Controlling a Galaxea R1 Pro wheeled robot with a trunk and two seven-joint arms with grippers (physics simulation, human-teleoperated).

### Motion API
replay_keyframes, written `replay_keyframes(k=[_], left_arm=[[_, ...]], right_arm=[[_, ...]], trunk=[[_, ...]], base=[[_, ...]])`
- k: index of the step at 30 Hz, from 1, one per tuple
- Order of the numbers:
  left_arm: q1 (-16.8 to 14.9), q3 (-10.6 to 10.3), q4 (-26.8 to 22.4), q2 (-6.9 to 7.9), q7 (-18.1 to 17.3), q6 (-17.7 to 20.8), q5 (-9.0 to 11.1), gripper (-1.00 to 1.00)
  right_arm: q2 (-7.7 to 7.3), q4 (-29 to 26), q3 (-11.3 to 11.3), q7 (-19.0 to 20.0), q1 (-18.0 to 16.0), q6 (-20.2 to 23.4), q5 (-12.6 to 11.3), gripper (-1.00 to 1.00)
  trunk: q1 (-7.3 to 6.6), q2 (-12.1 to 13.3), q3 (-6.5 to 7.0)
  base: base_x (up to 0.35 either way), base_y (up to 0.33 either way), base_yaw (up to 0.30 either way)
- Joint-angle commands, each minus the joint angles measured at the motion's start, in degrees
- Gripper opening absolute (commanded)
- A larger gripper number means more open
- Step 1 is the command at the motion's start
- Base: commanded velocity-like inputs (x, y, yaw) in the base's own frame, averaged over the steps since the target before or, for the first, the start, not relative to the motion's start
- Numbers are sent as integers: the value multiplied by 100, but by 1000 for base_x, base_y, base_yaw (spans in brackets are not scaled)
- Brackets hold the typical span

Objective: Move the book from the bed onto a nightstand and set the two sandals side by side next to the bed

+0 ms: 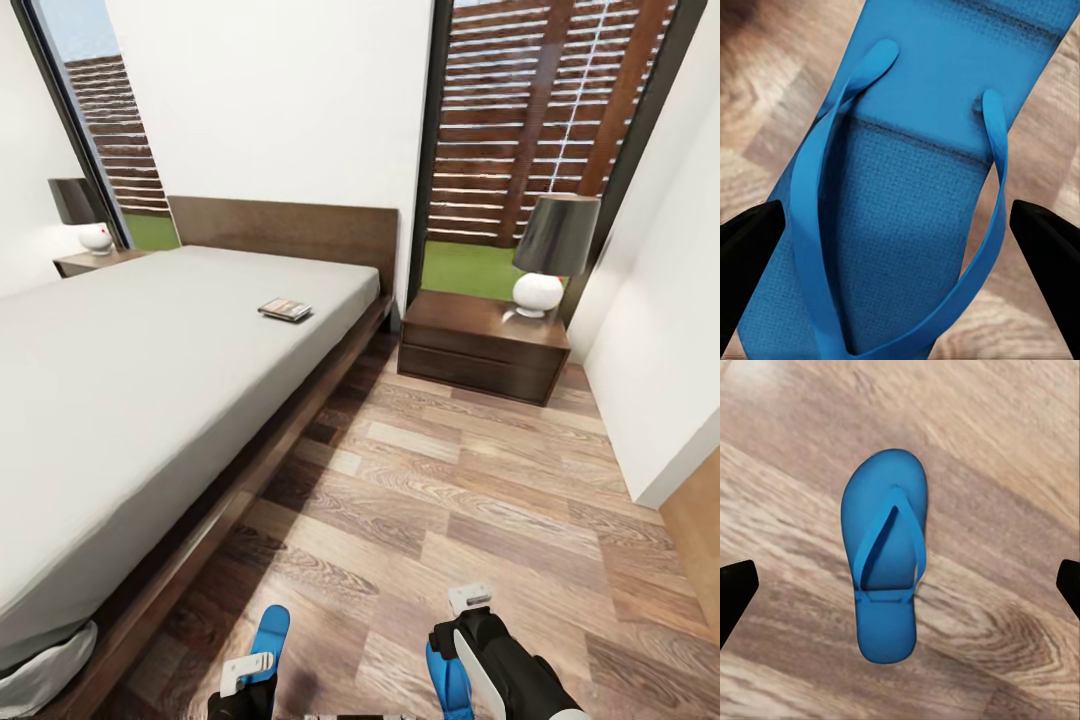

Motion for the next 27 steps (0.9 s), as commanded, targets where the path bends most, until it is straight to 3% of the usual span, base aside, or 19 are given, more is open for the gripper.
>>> replay_keyframes(k=[1,20,25,27], left_arm=[[-4,-46,8,3,-5,-25,59,-100],[-4,-46,-1,3,-5,-25,53,-100],[-9,-22,-129,35,-5,-20,57,-100],[-23,-13,-483,93,-1,1,62,-100]], right_arm=[[-4,-6,24,-52,-3,19,-60,100],[-3,-8,24,-52,-6,11,-60,100],[-26,-89,-1,-35,-7,17,-73,100],[-40,-199,-85,-23,-4,18,-76,100]], trunk=[[1,-4,-27],[50,-29,-448],[50,-29,-448],[50,-29,-448]], base=[[0,0,0],[0,0,0],[0,0,0],[0,0,0]])
